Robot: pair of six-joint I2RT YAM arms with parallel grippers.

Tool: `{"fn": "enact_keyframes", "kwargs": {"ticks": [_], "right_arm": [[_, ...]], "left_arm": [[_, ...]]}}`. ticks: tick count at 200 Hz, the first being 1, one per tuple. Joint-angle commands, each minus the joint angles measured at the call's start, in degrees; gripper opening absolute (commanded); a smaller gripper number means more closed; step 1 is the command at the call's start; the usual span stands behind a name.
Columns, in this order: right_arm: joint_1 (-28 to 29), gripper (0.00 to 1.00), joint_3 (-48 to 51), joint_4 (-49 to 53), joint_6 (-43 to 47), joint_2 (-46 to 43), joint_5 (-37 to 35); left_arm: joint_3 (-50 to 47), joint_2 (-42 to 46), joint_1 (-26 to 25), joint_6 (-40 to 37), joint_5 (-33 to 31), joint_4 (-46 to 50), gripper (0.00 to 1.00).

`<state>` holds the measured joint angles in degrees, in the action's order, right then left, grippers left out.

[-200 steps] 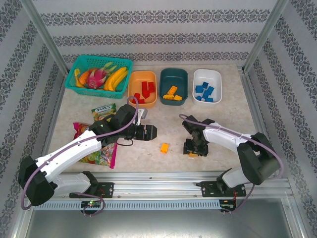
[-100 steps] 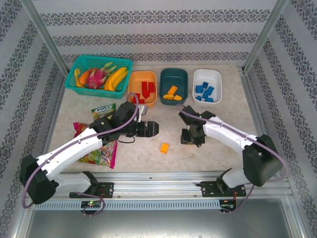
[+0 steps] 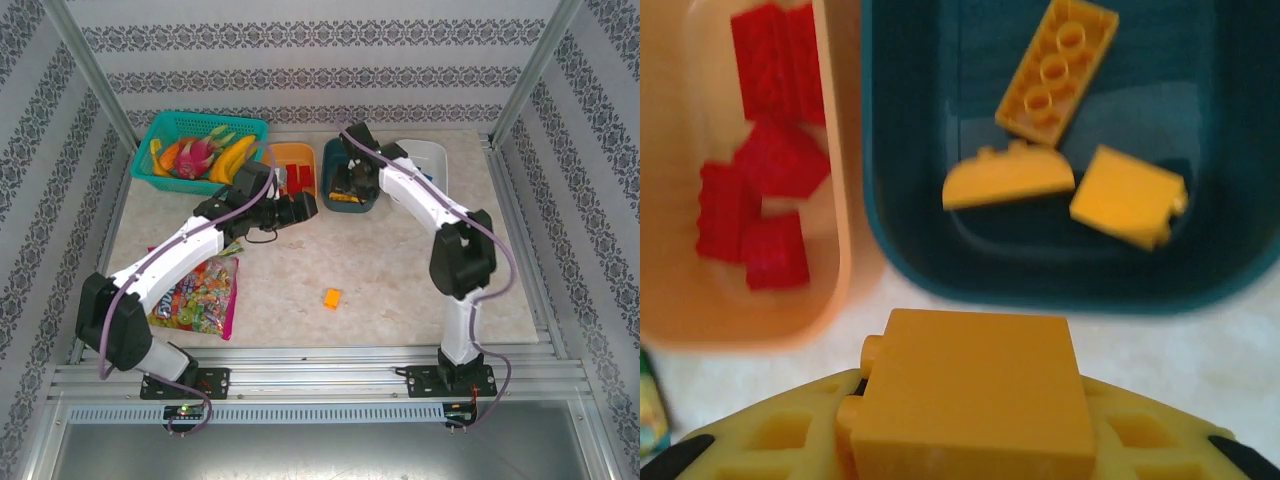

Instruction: Sort the legos into containers by color

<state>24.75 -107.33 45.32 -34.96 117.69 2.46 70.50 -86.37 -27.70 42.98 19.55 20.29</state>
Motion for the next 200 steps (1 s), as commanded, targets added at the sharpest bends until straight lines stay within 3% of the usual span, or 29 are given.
{"fn": "enact_keyframes", "kwargs": {"ticks": [1, 74, 129, 200], "right_arm": [[-2.16, 0.27, -8.42, 0.2, 1.41, 6.3, 0.97], [-7.54, 0.28, -34.87, 1.18, -2.92, 27.52, 9.07], [-10.37, 0.3, -43.48, 2.49, -5.04, 35.58, 10.08], [-12.26, 0.34, -46.04, 5.32, -5.91, 39.37, 11.56]], "left_arm": [[3.49, -3.45, 2.64, 0.89, 2.23, -6.14, 0.79], [12.67, -12.36, 5.02, -0.59, 4.48, -5.97, 0.78], [14.92, -14.91, 5.29, -0.05, 5.62, -6.36, 0.78], [16.54, -17.03, 5.29, 0.79, 6.2, -6.84, 0.78]]}}
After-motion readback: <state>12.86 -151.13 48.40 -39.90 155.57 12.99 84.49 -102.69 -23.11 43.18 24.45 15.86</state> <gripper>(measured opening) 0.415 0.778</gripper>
